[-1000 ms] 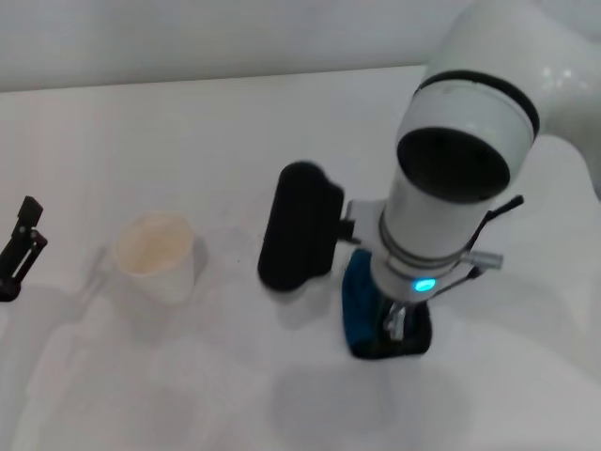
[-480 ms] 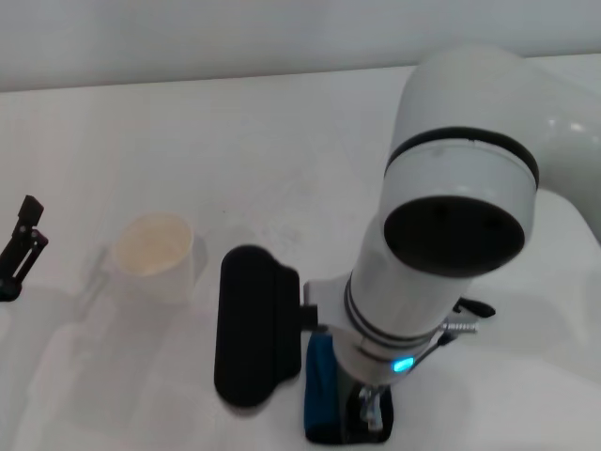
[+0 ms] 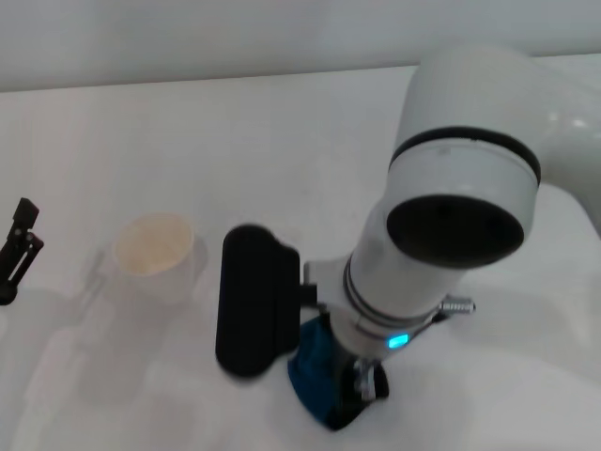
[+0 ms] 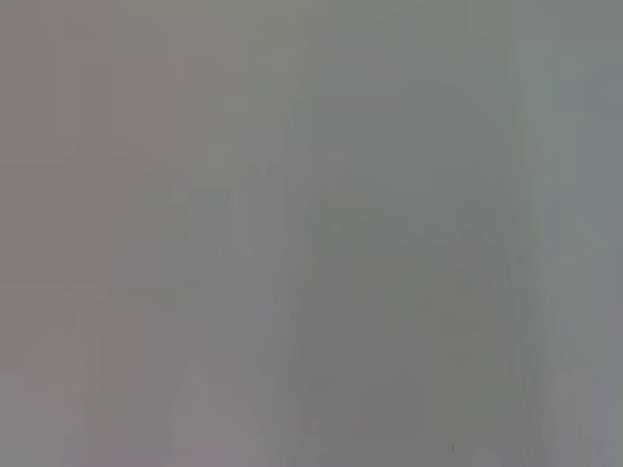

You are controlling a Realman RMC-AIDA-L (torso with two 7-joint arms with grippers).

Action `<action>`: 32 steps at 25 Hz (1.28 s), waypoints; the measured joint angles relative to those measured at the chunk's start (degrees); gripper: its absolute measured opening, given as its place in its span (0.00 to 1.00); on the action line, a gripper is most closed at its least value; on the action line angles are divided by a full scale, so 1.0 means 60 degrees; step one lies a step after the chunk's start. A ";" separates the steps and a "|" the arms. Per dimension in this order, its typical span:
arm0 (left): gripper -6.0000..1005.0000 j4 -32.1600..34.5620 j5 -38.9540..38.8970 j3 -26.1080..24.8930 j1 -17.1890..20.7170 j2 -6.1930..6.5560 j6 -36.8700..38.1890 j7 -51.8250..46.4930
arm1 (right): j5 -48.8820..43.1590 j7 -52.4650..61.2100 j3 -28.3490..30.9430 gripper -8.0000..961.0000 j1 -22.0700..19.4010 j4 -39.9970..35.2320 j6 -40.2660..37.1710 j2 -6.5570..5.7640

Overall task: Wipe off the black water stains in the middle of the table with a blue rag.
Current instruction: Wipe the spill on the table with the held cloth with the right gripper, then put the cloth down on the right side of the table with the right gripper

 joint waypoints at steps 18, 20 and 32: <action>0.87 0.0035 -0.0033 -0.0057 0.0224 -0.0005 0.0273 0.0000 | -0.3757 -0.1176 0.3537 0.10 -0.1293 0.0635 0.1074 -0.0111; 0.87 0.0038 -0.0027 -0.0058 0.0225 -0.0001 0.0281 0.0000 | -0.4064 -0.1413 0.4036 0.10 -0.1427 0.0751 0.1094 -0.0112; 0.87 -0.0022 -0.0014 -0.0030 0.0185 0.0019 0.0283 0.0000 | -0.5219 -0.2623 0.6569 0.11 -0.1659 0.1797 0.0756 -0.0140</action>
